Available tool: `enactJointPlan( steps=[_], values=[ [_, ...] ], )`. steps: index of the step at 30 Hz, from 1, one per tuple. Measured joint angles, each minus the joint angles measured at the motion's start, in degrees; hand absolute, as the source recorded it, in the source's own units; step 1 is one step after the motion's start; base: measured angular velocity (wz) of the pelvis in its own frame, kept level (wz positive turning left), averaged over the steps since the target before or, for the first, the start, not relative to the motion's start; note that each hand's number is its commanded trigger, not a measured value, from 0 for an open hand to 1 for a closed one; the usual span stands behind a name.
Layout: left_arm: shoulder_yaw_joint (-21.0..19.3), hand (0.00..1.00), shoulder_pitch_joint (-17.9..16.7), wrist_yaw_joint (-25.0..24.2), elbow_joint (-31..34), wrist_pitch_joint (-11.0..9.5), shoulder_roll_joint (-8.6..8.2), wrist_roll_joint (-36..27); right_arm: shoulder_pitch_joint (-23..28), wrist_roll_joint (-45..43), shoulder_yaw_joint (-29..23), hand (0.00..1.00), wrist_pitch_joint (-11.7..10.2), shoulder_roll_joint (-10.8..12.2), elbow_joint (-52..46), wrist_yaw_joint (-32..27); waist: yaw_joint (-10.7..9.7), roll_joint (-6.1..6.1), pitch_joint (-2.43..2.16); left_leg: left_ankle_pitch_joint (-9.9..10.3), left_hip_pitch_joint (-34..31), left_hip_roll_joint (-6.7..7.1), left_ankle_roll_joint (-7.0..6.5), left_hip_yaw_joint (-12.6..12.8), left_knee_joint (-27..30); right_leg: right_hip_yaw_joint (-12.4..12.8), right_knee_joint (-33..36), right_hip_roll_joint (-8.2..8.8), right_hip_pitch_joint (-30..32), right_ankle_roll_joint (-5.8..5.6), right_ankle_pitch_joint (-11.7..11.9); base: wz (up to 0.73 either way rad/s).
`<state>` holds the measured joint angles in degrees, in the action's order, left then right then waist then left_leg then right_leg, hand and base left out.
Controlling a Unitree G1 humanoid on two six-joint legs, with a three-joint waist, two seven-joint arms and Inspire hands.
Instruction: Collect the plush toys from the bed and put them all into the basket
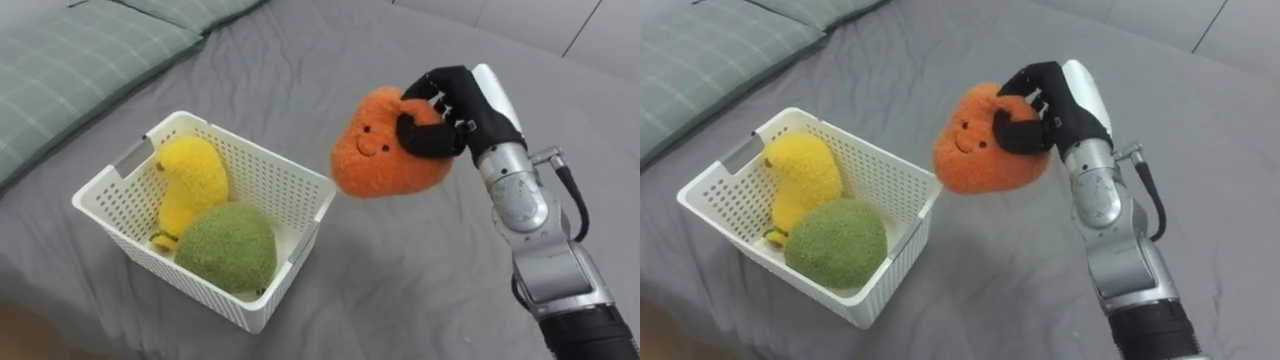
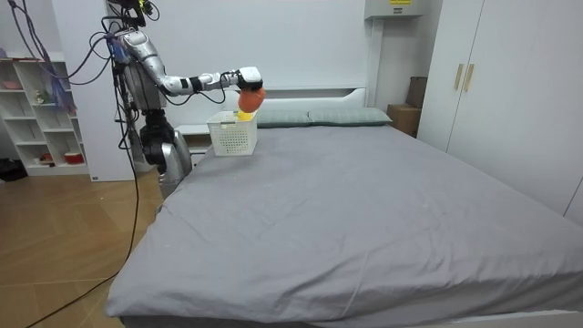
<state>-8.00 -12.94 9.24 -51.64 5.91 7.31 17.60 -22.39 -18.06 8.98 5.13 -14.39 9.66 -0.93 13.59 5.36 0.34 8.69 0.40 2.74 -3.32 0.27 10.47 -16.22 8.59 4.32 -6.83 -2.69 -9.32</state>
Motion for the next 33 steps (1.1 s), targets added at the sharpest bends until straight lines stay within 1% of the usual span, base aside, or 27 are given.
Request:
enactJointPlan(
  steps=[1,3,4,5,6,7,8,9,11,13,14,15,16,17,18,21,23,25,28,31,33],
  values=[
    [-0.1,0.00,0.4,0.4,0.0,0.0,0.00,0.1,-0.9,-0.6,0.5,1.00,0.0,0.0,0.0,-0.4,0.6,0.37,-0.16,0.0,-0.1,0.05,0.04,-0.5,0.0,-0.6,0.0,0.00,0.0,0.00,0.0,0.18],
    [-0.3,0.00,0.7,0.5,0.0,0.0,-0.03,0.1,-2.2,-3.1,1.2,1.00,0.0,0.1,0.0,-0.7,1.8,0.94,-0.28,-0.1,-0.1,0.07,0.08,-0.8,0.2,-1.2,-0.1,-0.02,-0.1,0.00,0.0,0.11],
    [-0.3,0.00,1.0,0.5,0.0,0.1,-0.12,0.1,-3.0,-4.1,1.2,1.00,0.1,0.4,0.0,-1.0,2.8,1.24,-0.16,-0.1,-0.2,0.09,0.08,-0.9,0.3,-1.4,-0.1,-0.01,-0.1,0.00,0.0,0.08],
    [-0.3,0.00,1.2,0.5,0.1,0.1,-0.14,0.1,-3.4,-4.2,1.4,1.00,0.3,0.6,0.0,-1.1,3.1,1.34,-0.11,-0.1,-0.2,0.09,0.08,-0.9,0.3,-1.6,-0.1,-0.01,-0.2,0.00,0.0,0.00],
    [-0.2,0.00,1.2,0.5,0.1,0.4,-0.14,0.1,-4.0,-4.2,2.1,1.00,0.8,1.1,0.0,-1.5,4.0,1.53,-0.06,-0.1,0.0,0.12,0.07,-1.0,0.3,-2.0,-0.1,0.04,-0.4,0.00,0.0,0.11],
    [-0.2,0.00,1.2,0.4,0.1,0.8,-0.08,0.1,-4.5,-4.2,3.3,1.00,1.3,1.3,0.0,-1.6,4.2,1.75,0.08,-0.1,-0.1,0.27,0.06,-1.5,0.4,-3.0,-0.2,0.13,-0.7,0.00,0.0,0.16],
    [-0.2,0.00,1.2,0.4,0.1,1.0,-0.03,0.1,-4.7,-4.2,3.8,1.00,1.3,1.3,0.0,-1.6,4.3,1.88,0.19,-0.1,-0.2,0.35,0.04,-1.9,0.4,-3.4,-0.2,0.18,-0.8,0.00,0.0,0.27],
    [-0.2,0.00,1.4,0.3,0.1,1.3,0.09,0.1,-5.1,-4.2,4.5,1.00,1.5,1.8,0.0,-1.6,4.6,2.16,0.44,-0.2,-0.3,0.51,0.02,-2.5,0.5,-4.0,-0.3,0.25,-1.0,0.00,0.0,0.26],
    [-0.1,0.00,1.6,0.2,0.1,1.3,0.11,0.1,-5.4,-4.4,5.6,1.00,1.9,2.5,0.2,-1.6,5.3,2.41,0.53,-0.2,-1.1,0.83,0.00,-3.2,1.0,-4.4,-0.7,0.34,-1.1,0.00,0.0,0.26],
    [-0.1,0.00,2.2,0.1,0.4,1.3,0.13,0.1,-5.5,-4.5,6.1,1.00,2.0,2.9,0.6,-1.6,6.2,2.68,0.62,-0.4,-2.0,1.26,-0.07,-4.7,1.4,-4.8,-0.7,0.48,-0.9,-0.01,0.0,0.34],
    [-0.1,0.00,2.1,0.1,0.5,1.3,0.16,0.1,-5.5,-4.5,6.2,0.88,2.1,3.0,0.6,-1.6,6.6,2.73,0.66,-0.5,-2.2,1.35,-0.08,-5.1,1.4,-5.0,-0.6,0.52,-0.9,-0.01,0.0,0.31],
    [0.0,0.00,2.2,0.1,0.7,1.3,0.18,0.1,-5.5,-4.3,6.5,0.65,2.0,3.1,0.8,-1.6,7.1,2.88,0.60,-0.7,-2.8,1.53,-0.08,-5.6,1.5,-5.7,-0.7,0.60,-0.7,-0.01,0.0,0.29],
    [0.1,0.00,2.2,0.1,0.8,1.3,0.17,0.1,-6.1,-4.2,7.4,0.55,2.1,3.1,1.4,-1.6,7.2,2.95,0.63,-1.0,-3.1,1.79,-0.10,-6.4,1.6,-6.3,-0.7,0.69,-0.6,-0.01,0.0,0.32],
    [0.2,0.00,2.2,0.1,0.9,1.3,0.17,0.1,-6.4,-4.1,7.9,0.24,2.1,3.1,1.8,-1.5,7.2,2.96,0.62,-1.1,-3.4,1.95,-0.09,-6.9,1.7,-6.6,-0.7,0.72,-0.6,-0.01,0.0,0.36],
    [0.2,0.00,2.3,0.1,1.0,1.3,0.15,0.1,-6.7,-4.1,8.5,0.00,2.1,3.2,2.5,-1.5,7.5,3.12,0.56,-1.2,-3.8,2.09,-0.09,-7.4,1.9,-7.0,-0.7,0.73,-0.5,-0.01,0.0,0.28],
    [0.1,0.00,2.4,0.1,1.0,1.3,0.27,0.1,-7.4,-4.6,10.6,0.00,2.4,3.4,4.7,-1.4,9.0,3.04,0.65,-1.2,-4.5,2.27,-0.03,-8.2,2.4,-7.9,-0.7,0.72,-0.4,-0.02,0.0,0.18],
    [0.1,0.00,2.6,0.1,1.0,1.6,0.17,0.1,-7.6,-4.7,11.2,0.00,2.7,3.4,5.8,-1.2,9.2,3.13,0.66,-1.3,-5.0,2.52,0.00,-9.1,2.8,-8.8,-0.8,0.77,-0.4,-0.03,0.0,0.23],
    [0.1,0.00,2.6,0.1,1.0,2.5,0.13,0.1,-7.6,-4.7,11.7,0.00,3.6,3.4,6.5,-0.9,9.5,3.20,0.70,-1.6,-5.4,2.80,0.03,-9.9,2.8,-9.3,-0.8,0.82,-0.3,-0.05,0.0,0.18],
    [0.2,0.00,2.6,0.1,1.0,2.6,0.10,0.1,-7.6,-4.7,11.8,0.00,3.8,3.4,8.2,-0.8,9.9,3.22,0.77,-1.8,-5.6,2.98,0.01,-10.4,2.9,-9.3,-0.8,0.83,-0.4,-0.06,0.0,0.12],
    [0.1,0.00,2.3,0.1,1.0,2.8,0.12,0.1,-7.6,-4.8,11.8,0.00,3.8,3.4,8.3,-0.8,10.0,3.17,1.02,-1.8,-5.8,3.04,0.08,-10.8,3.1,-9.1,-0.8,0.76,-0.4,-0.06,0.0,0.07],
    [0.0,0.00,2.2,0.1,1.0,2.9,0.13,0.1,-7.6,-4.8,11.8,0.00,3.8,3.4,8.3,-0.8,10.0,3.16,1.03,-1.9,-5.8,3.09,0.17,-11.1,3.1,-9.1,-0.8,0.71,-0.5,-0.07,0.0,0.07]
  ],
)
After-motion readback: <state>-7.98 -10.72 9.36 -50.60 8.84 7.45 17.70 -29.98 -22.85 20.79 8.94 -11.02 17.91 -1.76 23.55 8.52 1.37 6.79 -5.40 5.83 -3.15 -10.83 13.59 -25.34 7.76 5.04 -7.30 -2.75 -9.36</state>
